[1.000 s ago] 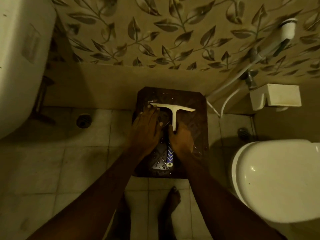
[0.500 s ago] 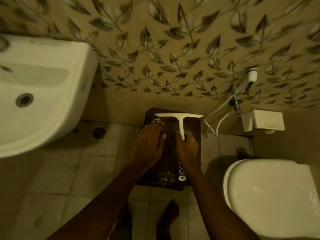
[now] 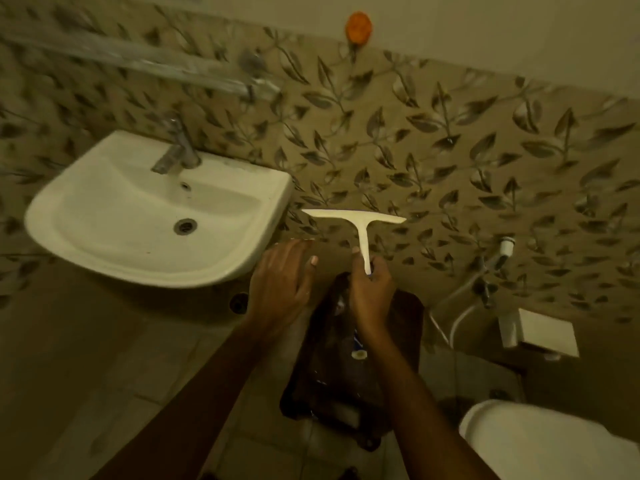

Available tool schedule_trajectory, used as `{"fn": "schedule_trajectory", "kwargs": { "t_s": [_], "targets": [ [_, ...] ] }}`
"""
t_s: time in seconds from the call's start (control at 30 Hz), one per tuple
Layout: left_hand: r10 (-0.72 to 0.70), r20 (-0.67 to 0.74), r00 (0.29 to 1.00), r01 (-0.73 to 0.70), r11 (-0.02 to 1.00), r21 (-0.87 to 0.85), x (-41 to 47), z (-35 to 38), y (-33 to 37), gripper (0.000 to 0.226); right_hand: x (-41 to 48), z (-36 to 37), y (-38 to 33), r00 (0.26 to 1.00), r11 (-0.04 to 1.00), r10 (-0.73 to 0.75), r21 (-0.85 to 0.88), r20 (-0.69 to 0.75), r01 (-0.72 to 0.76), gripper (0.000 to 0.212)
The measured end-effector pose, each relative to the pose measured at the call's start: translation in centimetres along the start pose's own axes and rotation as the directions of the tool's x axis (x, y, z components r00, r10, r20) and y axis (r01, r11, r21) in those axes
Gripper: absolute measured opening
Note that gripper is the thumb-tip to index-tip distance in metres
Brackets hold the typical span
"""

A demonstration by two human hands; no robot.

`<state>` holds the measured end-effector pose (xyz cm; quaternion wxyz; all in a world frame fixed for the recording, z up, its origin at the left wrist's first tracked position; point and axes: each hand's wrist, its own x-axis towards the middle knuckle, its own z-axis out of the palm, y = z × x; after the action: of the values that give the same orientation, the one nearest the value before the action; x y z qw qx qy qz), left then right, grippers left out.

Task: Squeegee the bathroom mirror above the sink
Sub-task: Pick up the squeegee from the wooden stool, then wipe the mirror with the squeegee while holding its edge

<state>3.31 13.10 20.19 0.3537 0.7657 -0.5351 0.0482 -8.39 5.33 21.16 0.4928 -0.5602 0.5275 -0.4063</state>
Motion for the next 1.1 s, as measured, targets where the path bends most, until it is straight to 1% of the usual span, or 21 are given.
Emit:
{"fn": "schedule_trajectory", "kwargs": {
  "t_s": [0.07,0.17,0.2,0.3,0.37,0.53,0.6,0.7,0.87,1.0,1.03,1.1],
  "targets": [
    [0.027,-0.078,0.997,-0.027,1.0,0.002,1.0,-3.8,-2.7,0.034,-1.5,3.5,-1.8,1.0,0.999,-0.017,0.046,0.002,0.017,0.027],
    [0.09,-0.175,0.98,-0.083,0.995,0.05,2.3,-10.2,-7.2,0.03,-4.7,9.5,-5.0,0.997,0.991,-0.072,0.112,0.0,0.072,0.053],
    [0.11,-0.197,0.974,-0.098,0.993,0.07,2.6,-12.3,-8.7,0.029,-5.8,11.4,-6.3,0.995,0.987,-0.097,0.13,-0.004,0.097,0.052],
    [0.158,-0.245,0.957,-0.127,0.983,0.134,3.4,-18.0,-12.6,0.028,-8.3,16.6,-9.8,0.988,0.964,-0.156,0.218,-0.007,0.154,0.03],
    [0.166,-0.271,0.948,-0.128,0.98,0.153,4.1,-21.0,-14.9,0.03,-9.4,19.4,-12.2,0.978,0.948,-0.21,0.243,-0.003,0.204,0.024],
    [0.211,-0.362,0.908,-0.163,0.974,0.16,7.3,-26.3,-18.7,0.023,-10.5,24.8,-17.5,0.956,0.917,-0.294,0.276,-0.026,0.289,0.027],
    [0.198,-0.391,0.899,-0.158,0.979,0.132,9.1,-28.0,-19.9,0.021,-10.2,26.6,-19.1,0.944,0.908,-0.329,0.262,-0.04,0.327,0.027],
    [0.172,-0.417,0.893,-0.155,0.985,0.075,12.4,-30.3,-21.7,0.023,-9.2,29.1,-21.3,0.921,0.892,-0.386,0.233,-0.053,0.387,0.025],
    [0.184,-0.469,0.864,-0.174,0.983,0.065,19.0,-33.9,-24.2,0.031,-6.4,33.0,-25.1,0.869,0.83,-0.483,0.262,-0.105,0.493,0.023],
    [0.203,-0.468,0.86,-0.174,0.979,0.106,24.5,-36.9,-26.2,0.036,-3.8,35.8,-29.1,0.831,0.794,-0.536,0.243,-0.153,0.557,0.012],
    [0.209,-0.457,0.865,-0.171,0.977,0.124,26.0,-37.7,-26.7,0.038,-2.9,36.4,-30.3,0.82,0.784,-0.549,0.241,-0.163,0.572,0.012],
    [0.195,-0.402,0.895,-0.156,0.979,0.129,28.9,-39.3,-27.5,0.043,-1.2,37.5,-32.6,0.798,0.764,-0.574,0.232,-0.183,0.602,0.016]
  ]
}}
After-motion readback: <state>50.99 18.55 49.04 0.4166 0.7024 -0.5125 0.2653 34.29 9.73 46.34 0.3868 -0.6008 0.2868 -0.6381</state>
